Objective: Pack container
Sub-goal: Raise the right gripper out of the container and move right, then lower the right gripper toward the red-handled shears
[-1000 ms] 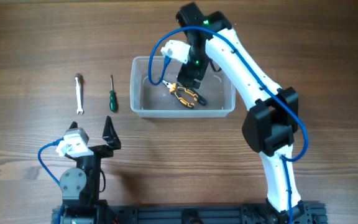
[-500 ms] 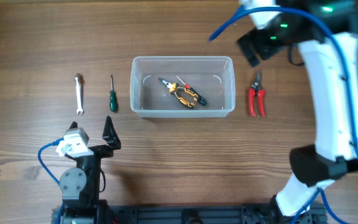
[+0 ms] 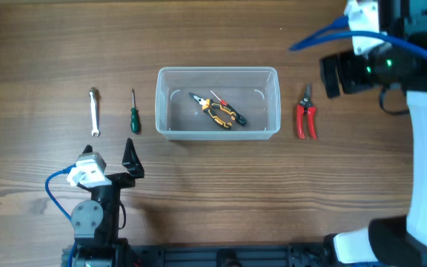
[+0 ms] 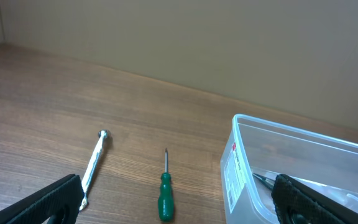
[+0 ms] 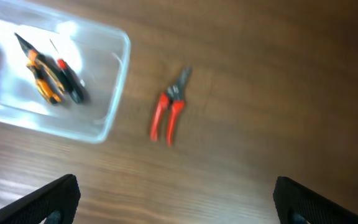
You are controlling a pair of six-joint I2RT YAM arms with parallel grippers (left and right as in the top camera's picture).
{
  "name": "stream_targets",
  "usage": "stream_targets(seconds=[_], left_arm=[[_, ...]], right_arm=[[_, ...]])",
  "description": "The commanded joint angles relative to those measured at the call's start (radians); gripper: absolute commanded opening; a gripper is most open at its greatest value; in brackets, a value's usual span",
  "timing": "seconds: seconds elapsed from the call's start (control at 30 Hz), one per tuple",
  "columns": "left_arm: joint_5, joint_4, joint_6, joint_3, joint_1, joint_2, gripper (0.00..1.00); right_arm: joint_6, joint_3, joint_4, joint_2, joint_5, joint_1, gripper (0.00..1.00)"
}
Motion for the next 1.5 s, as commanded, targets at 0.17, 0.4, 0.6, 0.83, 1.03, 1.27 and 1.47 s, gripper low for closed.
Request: stream_targets(seconds=[0.17,0.4,0.6,0.83,1.03,1.27,1.47], left_arm=[[0.005,0.006,-0.005,-0.007,0.006,-0.007,1.0],[0.005,0.006,-0.005,-0.007,0.006,-0.007,1.0],[0.005,0.005,-0.005,-0.007,0.006,-0.007,1.0],[0.005,0.005,-0.005,-0.007,0.006,-0.007,1.0],[0.005,0.006,-0.005,-0.007,0.006,-0.007,1.0],[0.005,0.006,-0.005,-0.007,0.006,-0.007,1.0],[0.005,0.006,-0.005,-0.007,0.006,-0.007,1.0]], right_arm=[[-0.006,-0.3,0.152,0.014,-0.001,-0.111,1.0],[-0.076,-0.554,0.346,0.016,-0.166,-0.143,1.0],[-0.04,-0.699,0.499,0.016,-0.223,-0.143,1.0],[-0.023,-0.783,0.593,0.039,-0.142,-0.143,1.0],[0.026,-0.782,0.63,0.115,-0.038,-0.146,1.0],[0.026,-0.782,0.65,0.217,-0.039,-0.152,1.0],[0.026,-0.782,0.668,0.243,-0.039,-0.173,1.0]])
